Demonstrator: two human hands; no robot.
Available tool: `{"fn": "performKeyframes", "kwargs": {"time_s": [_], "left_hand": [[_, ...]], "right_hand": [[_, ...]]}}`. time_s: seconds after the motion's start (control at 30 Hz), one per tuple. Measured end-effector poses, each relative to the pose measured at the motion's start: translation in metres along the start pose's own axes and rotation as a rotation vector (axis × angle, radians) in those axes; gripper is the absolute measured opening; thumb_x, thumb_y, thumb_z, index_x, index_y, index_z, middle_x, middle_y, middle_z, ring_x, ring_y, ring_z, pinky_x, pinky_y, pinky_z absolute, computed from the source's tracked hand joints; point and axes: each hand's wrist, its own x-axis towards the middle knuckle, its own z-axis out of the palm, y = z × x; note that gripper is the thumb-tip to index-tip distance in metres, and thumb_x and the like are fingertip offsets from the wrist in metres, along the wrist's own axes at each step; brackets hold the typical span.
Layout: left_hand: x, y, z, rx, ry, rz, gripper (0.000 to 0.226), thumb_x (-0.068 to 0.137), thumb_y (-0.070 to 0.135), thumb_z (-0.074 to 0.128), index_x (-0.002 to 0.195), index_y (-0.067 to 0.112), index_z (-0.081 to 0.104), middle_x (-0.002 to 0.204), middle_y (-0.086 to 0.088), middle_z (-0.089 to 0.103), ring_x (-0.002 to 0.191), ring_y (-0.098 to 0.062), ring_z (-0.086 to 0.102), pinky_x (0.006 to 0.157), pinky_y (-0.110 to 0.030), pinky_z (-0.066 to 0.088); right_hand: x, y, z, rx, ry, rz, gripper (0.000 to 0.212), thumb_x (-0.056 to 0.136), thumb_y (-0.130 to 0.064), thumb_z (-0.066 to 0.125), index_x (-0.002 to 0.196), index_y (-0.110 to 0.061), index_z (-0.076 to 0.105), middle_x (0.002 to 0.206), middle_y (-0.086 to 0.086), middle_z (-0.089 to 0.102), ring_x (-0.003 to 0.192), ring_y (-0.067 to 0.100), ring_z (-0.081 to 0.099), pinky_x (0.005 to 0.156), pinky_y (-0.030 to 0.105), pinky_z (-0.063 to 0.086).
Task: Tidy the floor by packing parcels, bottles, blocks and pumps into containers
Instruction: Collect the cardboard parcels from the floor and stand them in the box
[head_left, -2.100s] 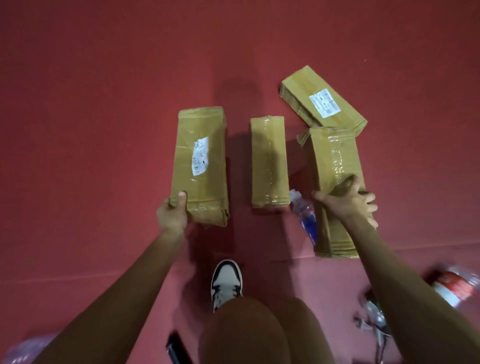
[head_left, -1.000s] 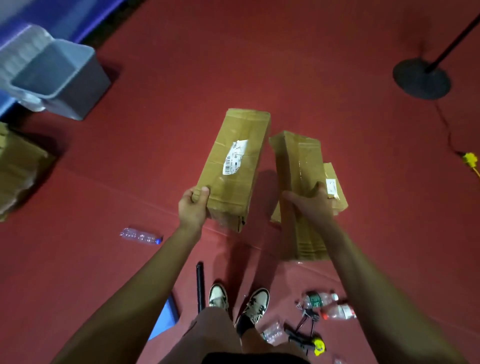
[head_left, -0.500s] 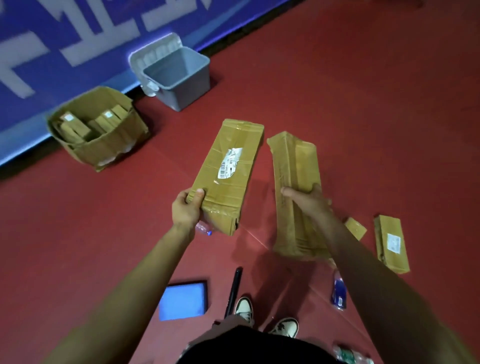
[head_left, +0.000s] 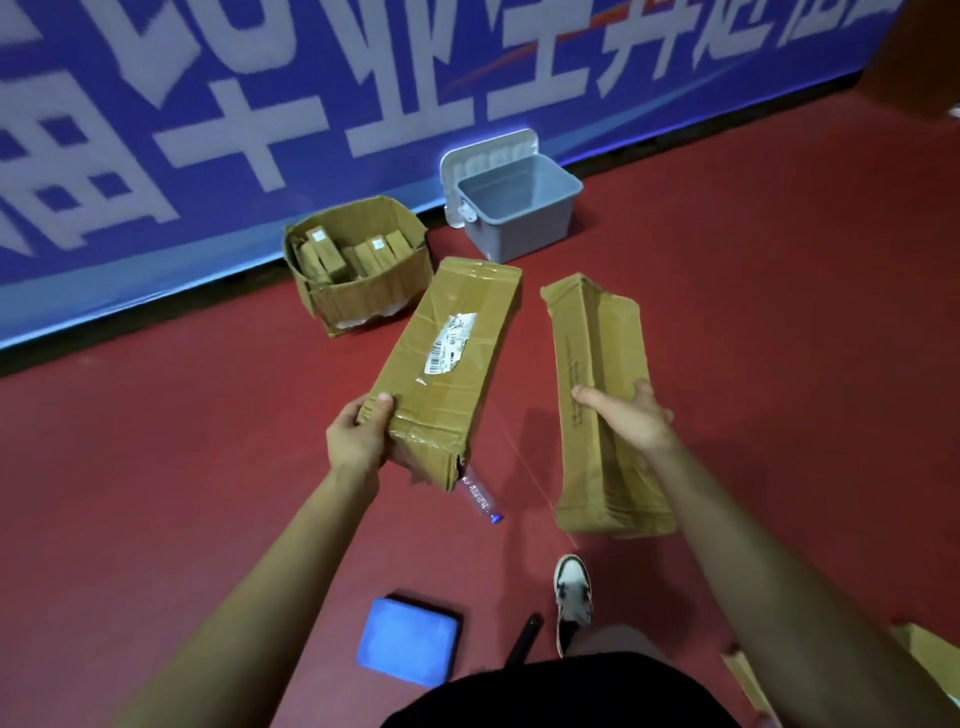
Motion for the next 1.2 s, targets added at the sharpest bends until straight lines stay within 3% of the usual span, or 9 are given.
{"fn": "performKeyframes", "kwargs": {"time_s": [0.07,0.23,0.33,0.5,0.6,0.73,0.93,1.07,1.2], "left_hand": [[0.014,0.005,0.0,-0.024,0.042,-0.021,0.012,0.089,0.024,0.062,0.099,0.019,0.06,0.062,0.006,0.058,0.044,-0.003,0.05,0.051,-0.021,0.043],[0.07,0.01,0.012,-0.041,0.155,-0.05,0.024,0.089,0.022,0.063,0.11,0.011,0.062,0.069,0.0,0.053,0.054,-0.012,0.047,0.054,-0.025,0.041],[0.111,0.011,0.029,-0.071,0.234,-0.082,0.026,0.088,0.022,0.064,0.111,0.01,0.063,0.067,0.001,0.053,0.047,-0.009,0.048,0.043,-0.016,0.041],[0.167,0.032,0.068,-0.156,0.347,-0.147,0.031,0.088,0.019,0.064,0.116,0.007,0.062,0.071,0.002,0.055,0.06,-0.01,0.048,0.051,-0.023,0.042],[0.199,0.051,0.084,-0.187,0.38,-0.136,0.03,0.087,0.018,0.065,0.115,0.007,0.062,0.072,0.001,0.057,0.062,-0.014,0.051,0.041,-0.014,0.041],[0.236,0.074,0.094,-0.26,0.435,-0.13,0.034,0.086,0.018,0.066,0.118,0.006,0.062,0.078,0.0,0.06,0.073,-0.017,0.055,0.059,-0.024,0.044],[0.297,0.099,0.087,-0.329,0.485,-0.107,0.033,0.087,0.019,0.065,0.118,0.007,0.062,0.073,0.003,0.057,0.059,-0.01,0.048,0.054,-0.022,0.045],[0.36,0.117,0.067,-0.382,0.49,-0.129,0.034,0.087,0.018,0.065,0.119,0.006,0.06,0.075,0.001,0.057,0.062,-0.011,0.049,0.06,-0.025,0.045],[0.432,0.147,0.04,-0.347,0.473,-0.107,0.028,0.088,0.018,0.065,0.114,0.009,0.062,0.076,0.0,0.059,0.065,-0.014,0.053,0.05,-0.02,0.046]], "right_hand": [[0.017,-0.012,0.012,0.013,-0.016,-0.021,0.111,0.064,-0.064,0.072,0.151,-0.026,0.013,0.153,0.019,0.018,0.141,0.038,0.02,0.114,0.051,0.025],[0.073,-0.054,0.034,-0.055,-0.044,-0.097,0.107,0.068,-0.06,0.072,0.151,-0.024,0.015,0.15,0.021,0.022,0.138,0.041,0.024,0.11,0.048,0.027],[0.118,-0.092,0.043,-0.087,-0.077,-0.124,0.106,0.069,-0.059,0.072,0.151,-0.024,0.015,0.15,0.021,0.022,0.138,0.042,0.025,0.11,0.049,0.028],[0.192,-0.169,0.055,-0.128,-0.152,-0.157,0.106,0.069,-0.061,0.071,0.151,-0.026,0.014,0.151,0.021,0.021,0.138,0.042,0.025,0.11,0.051,0.028],[0.228,-0.21,0.066,-0.153,-0.208,-0.191,0.109,0.065,-0.064,0.071,0.151,-0.028,0.014,0.151,0.02,0.021,0.137,0.042,0.027,0.111,0.054,0.029],[0.256,-0.253,0.082,-0.167,-0.272,-0.213,0.108,0.067,-0.064,0.07,0.151,-0.029,0.014,0.154,0.018,0.016,0.141,0.039,0.022,0.113,0.052,0.026],[0.288,-0.308,0.124,-0.191,-0.312,-0.246,0.107,0.068,-0.062,0.071,0.152,-0.025,0.015,0.155,0.016,0.019,0.143,0.036,0.016,0.114,0.049,0.023],[0.315,-0.355,0.171,-0.183,-0.315,-0.266,0.106,0.066,-0.063,0.072,0.15,-0.025,0.019,0.153,0.015,0.025,0.142,0.036,0.018,0.114,0.047,0.024],[0.332,-0.412,0.217,-0.177,-0.279,-0.265,0.103,0.068,-0.062,0.071,0.15,-0.025,0.021,0.152,0.014,0.027,0.141,0.036,0.02,0.112,0.046,0.025]]}}
